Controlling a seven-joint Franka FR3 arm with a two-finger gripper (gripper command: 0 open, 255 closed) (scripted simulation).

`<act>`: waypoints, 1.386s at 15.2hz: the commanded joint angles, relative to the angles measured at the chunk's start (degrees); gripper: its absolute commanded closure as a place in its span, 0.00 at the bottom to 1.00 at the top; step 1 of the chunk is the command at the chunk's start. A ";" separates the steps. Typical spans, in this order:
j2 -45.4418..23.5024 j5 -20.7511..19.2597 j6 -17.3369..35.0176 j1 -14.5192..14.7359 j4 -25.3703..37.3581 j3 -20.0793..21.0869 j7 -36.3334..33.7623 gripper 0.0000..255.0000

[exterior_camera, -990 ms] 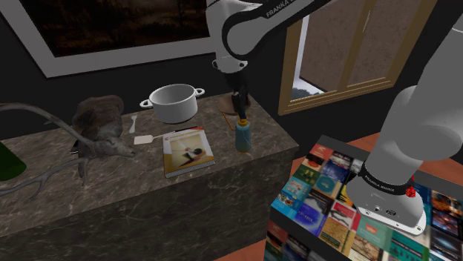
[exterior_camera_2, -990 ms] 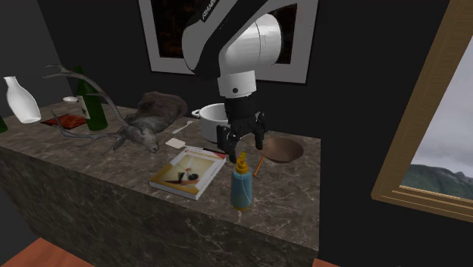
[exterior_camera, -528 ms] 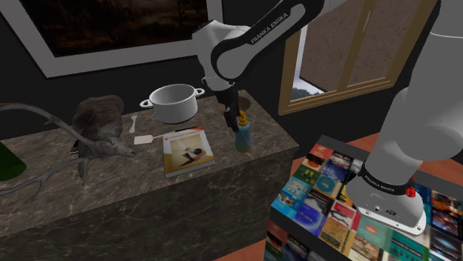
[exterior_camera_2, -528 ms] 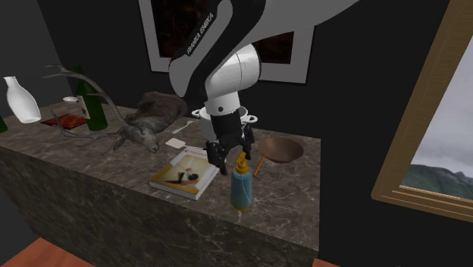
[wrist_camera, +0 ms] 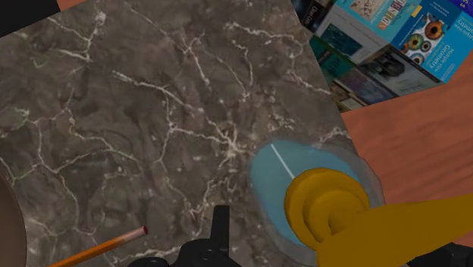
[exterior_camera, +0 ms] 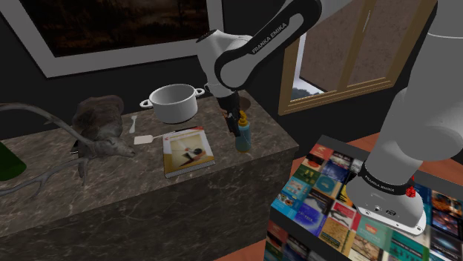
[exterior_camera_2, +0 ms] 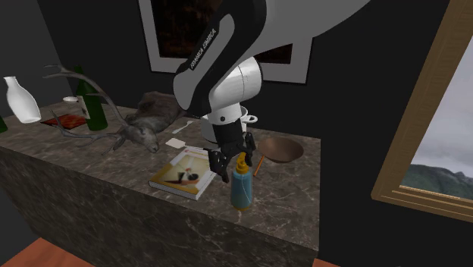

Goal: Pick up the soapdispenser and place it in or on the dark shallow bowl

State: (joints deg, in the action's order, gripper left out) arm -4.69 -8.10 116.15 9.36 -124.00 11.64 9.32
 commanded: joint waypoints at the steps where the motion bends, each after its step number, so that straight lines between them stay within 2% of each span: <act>1: -0.01 -0.01 0.04 0.00 -0.02 0.00 0.00 0.00; 3: -0.01 -0.01 0.03 0.00 -0.01 0.00 0.00 0.00; 4: -0.01 -0.01 0.03 0.00 -0.01 0.00 0.00 1.00; 13: -0.01 -0.01 0.04 -0.01 -0.02 0.00 0.00 1.00; 21: 3.04 1.00 -5.74 -0.04 2.86 0.07 1.17 1.00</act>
State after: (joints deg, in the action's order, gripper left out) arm -2.02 -7.22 111.06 9.30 -121.40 11.68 10.41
